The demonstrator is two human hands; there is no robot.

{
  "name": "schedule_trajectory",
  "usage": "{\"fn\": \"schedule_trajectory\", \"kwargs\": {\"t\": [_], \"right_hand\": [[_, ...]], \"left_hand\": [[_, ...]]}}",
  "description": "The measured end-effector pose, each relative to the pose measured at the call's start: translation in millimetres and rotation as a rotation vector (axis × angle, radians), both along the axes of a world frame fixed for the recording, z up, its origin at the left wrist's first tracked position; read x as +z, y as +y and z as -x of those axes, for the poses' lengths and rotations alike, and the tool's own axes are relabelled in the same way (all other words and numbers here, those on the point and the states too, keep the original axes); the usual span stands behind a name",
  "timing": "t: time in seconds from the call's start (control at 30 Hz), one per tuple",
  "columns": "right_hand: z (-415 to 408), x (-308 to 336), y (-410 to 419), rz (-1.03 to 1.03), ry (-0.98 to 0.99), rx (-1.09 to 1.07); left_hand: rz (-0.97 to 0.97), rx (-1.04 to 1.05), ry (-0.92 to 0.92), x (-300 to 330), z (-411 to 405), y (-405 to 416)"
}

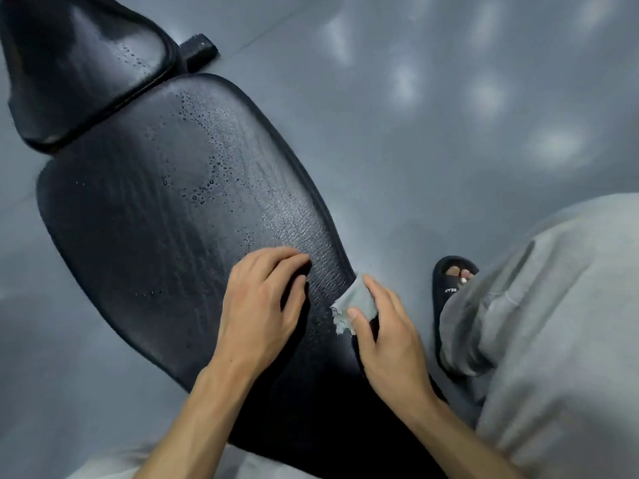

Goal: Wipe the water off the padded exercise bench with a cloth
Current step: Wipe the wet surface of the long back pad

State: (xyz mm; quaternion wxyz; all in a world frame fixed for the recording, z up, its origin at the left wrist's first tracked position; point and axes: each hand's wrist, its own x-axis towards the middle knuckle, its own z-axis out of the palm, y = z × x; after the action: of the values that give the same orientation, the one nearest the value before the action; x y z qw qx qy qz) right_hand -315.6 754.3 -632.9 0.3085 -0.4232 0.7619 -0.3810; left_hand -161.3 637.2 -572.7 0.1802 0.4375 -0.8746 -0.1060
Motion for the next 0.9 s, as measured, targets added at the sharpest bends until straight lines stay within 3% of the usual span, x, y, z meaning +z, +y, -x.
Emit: {"fn": "schedule_trajectory", "kwargs": {"t": [0.1,0.27,0.4,0.57,0.77,0.9], "right_hand": [[0.0,1.6,-4.6,0.005,-0.021,0.011],[2.7,16.7,-65.0,-0.219,-0.168,0.042],[12.2,28.9,-76.2,-0.260,-0.306,0.102],[22.0,36.6,-45.3,-0.397,-0.231,0.260],[21.1,29.6,-136.3,-0.245,-0.387,0.184],[30.2,30.7,-168.7,-0.172,-0.384,0.256]], "left_hand": [[0.000,0.008,-0.060,-5.1,5.1,-4.8],[-0.001,0.037,-0.156,-1.5,15.9,-14.8],[0.018,0.090,-0.181,0.2,36.0,-38.9],[0.028,0.111,-0.267,-15.6,51.1,-65.6],[0.062,0.146,-0.201,-30.1,52.1,-67.5],[0.057,0.151,-0.190,-32.1,54.1,-67.3]]}}
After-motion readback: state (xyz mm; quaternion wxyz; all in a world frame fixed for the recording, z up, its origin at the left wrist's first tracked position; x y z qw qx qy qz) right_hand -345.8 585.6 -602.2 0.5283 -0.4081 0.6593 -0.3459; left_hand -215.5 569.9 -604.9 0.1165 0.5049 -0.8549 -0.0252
